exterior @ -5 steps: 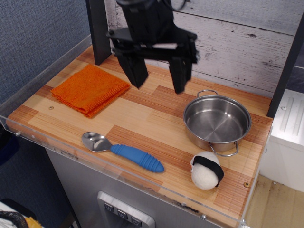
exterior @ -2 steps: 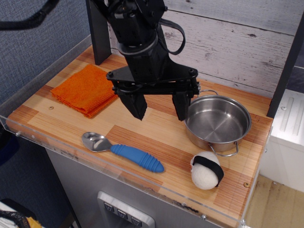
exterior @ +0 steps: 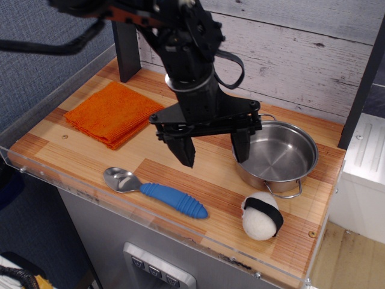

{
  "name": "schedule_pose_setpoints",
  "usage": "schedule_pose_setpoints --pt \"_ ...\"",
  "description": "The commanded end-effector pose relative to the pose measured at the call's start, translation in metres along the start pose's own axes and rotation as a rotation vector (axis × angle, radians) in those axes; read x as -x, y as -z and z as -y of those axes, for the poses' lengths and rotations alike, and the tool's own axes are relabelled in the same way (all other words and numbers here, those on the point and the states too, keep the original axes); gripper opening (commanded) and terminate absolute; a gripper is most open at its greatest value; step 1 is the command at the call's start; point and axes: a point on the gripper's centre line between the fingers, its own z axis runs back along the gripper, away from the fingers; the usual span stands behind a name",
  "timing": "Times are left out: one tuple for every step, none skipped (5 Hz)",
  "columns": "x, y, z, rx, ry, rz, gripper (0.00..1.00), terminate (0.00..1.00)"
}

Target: Place the pot onto the orange towel

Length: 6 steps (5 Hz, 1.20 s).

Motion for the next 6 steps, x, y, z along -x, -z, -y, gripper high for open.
schedule_pose_setpoints --pt "-0.019 0.023 0.022 0.001 -0.031 0.053 1.00 0.00" --pt "-0.023 0.036 0.027 -0.020 -0.039 0.050 1.00 0.00" --pt "-0.025 0.048 0.029 -0.031 -0.045 0.044 1.00 0.00" --pt "-0.030 0.059 0.031 -0.039 -0.024 0.037 0.00 0.00" --pt "-0.032 0.065 0.033 -0.062 -0.026 0.035 0.00 0.00" --pt "-0.031 0.067 0.033 -0.099 -0.013 0.033 0.00 0.00"
